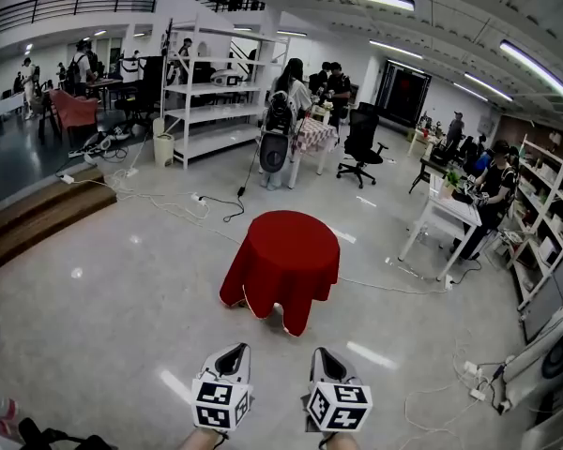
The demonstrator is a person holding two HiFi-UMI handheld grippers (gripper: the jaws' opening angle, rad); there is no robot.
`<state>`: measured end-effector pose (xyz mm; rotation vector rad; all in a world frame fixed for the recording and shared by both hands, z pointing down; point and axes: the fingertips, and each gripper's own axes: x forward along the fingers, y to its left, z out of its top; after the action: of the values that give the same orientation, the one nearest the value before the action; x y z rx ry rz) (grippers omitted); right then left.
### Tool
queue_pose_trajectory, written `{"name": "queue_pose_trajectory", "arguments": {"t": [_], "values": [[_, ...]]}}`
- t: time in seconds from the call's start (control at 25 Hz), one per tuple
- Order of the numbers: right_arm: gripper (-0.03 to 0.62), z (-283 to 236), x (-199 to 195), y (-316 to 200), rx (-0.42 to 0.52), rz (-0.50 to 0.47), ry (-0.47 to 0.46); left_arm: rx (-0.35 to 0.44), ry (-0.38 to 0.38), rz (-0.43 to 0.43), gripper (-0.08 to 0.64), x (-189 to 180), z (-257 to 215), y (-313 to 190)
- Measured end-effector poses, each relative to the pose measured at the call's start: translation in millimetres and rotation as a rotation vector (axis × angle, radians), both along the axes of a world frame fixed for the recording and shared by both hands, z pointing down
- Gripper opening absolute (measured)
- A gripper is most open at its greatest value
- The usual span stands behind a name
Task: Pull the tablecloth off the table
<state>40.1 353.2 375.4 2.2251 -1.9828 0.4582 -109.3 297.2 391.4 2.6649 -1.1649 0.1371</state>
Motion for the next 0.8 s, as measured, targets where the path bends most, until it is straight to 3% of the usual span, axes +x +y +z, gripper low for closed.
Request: {"name": "queue_pose_trajectory", "arguments": {"t": [0.32, 0.6, 0.8], "values": [[0.025, 17.6, 4.4, -6.8, -0.037, 0.0, 0.004, 0.008, -0.003, -0.013, 0.017, 2.5, 2.1, -15.5], [0.025, 21.3, 26.8, -32.5, -0.035, 0.014, -0.013, -0.035, -0.034, -0.01, 0.015, 18.9, 21.8, -30.0], [0.025, 20.8, 51.8, -60.0, -0.021, 0.02, -0.02, -0.022, -0.038, -0.021, 0.015, 38.9, 20.8, -60.8]]}}
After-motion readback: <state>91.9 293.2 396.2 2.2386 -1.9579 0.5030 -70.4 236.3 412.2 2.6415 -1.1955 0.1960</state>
